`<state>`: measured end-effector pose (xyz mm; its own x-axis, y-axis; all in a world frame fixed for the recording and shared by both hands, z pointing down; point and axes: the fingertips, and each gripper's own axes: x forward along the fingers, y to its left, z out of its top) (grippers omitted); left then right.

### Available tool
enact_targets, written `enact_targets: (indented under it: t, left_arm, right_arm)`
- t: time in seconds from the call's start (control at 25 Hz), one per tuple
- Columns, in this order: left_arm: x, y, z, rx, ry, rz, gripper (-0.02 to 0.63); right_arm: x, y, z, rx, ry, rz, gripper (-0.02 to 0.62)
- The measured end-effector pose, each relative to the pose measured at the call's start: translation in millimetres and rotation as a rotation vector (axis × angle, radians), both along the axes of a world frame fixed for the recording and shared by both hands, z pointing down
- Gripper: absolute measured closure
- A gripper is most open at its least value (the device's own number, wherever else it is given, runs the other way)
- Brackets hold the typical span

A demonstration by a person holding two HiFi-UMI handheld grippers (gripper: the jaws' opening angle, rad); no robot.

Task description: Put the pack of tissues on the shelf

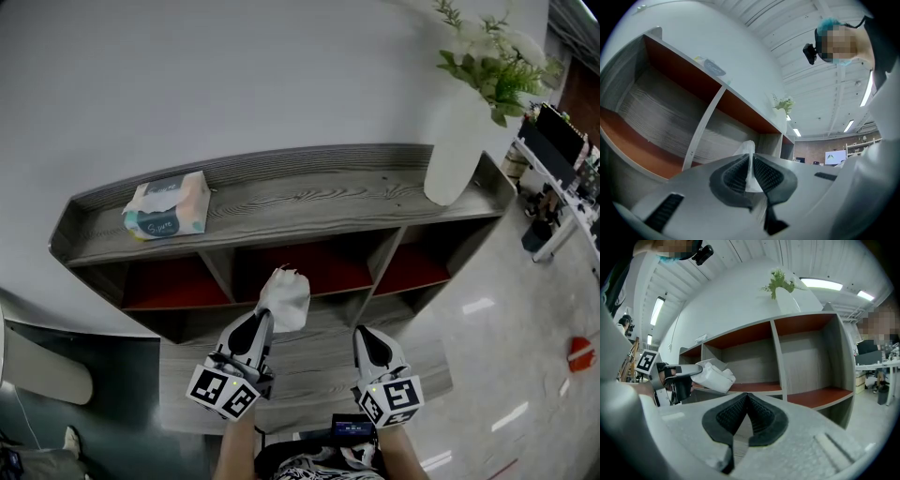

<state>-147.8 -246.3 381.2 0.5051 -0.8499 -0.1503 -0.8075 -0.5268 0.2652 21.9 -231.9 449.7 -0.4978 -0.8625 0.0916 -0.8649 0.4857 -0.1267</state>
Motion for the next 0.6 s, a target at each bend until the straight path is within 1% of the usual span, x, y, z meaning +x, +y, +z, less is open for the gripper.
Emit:
enact_targets:
  t: [0.28, 0.44, 0.6]
  left_arm:
    - [0, -13, 0, 0.001, 0.003, -0.004, 0.586]
    - [-1, -20, 2, 0.005, -0.005, -0.024, 0.586]
    - [-1, -24, 5, 0.006, -0.030, -0.037, 0.586]
  right_arm:
    - [3, -12, 2, -0.006, 0.007, 0.002, 0.591]
    - [5, -16, 4, -0.014, 0.003, 0.008, 0.591]
    - [5, -18, 8, -0.030, -0.003, 0.018, 0.591]
